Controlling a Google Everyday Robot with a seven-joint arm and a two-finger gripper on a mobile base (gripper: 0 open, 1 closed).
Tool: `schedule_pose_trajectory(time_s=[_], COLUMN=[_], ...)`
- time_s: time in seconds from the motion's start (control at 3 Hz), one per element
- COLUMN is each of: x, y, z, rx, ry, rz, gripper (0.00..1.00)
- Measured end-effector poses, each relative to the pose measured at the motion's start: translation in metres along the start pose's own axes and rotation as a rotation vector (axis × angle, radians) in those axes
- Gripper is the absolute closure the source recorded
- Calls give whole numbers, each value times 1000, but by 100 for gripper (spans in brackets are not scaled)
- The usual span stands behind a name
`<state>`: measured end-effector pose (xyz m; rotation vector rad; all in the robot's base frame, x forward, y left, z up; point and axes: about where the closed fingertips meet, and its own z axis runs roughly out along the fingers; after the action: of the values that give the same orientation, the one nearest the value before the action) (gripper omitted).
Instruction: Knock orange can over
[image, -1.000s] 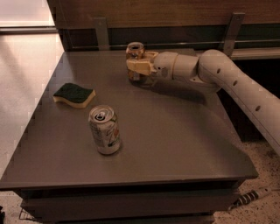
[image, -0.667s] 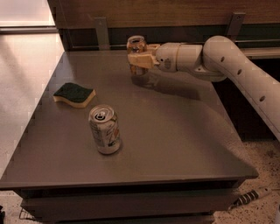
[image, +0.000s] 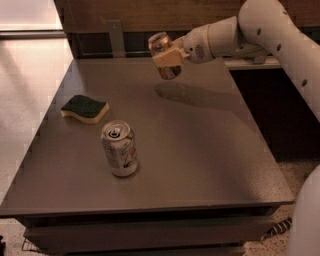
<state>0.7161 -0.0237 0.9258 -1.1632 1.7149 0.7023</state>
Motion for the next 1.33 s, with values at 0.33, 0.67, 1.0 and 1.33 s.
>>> schedule_pose_trajectory(time_s=[0.33,0.67,1.0,1.33], x=[8,22,32,46], y=[4,15,23,29], z=[-2,-1,4,16], rx=[-2,5,24,19], ry=[142,300,424,544], rz=[-1,-1,-11,-27], gripper=[100,100,100,100])
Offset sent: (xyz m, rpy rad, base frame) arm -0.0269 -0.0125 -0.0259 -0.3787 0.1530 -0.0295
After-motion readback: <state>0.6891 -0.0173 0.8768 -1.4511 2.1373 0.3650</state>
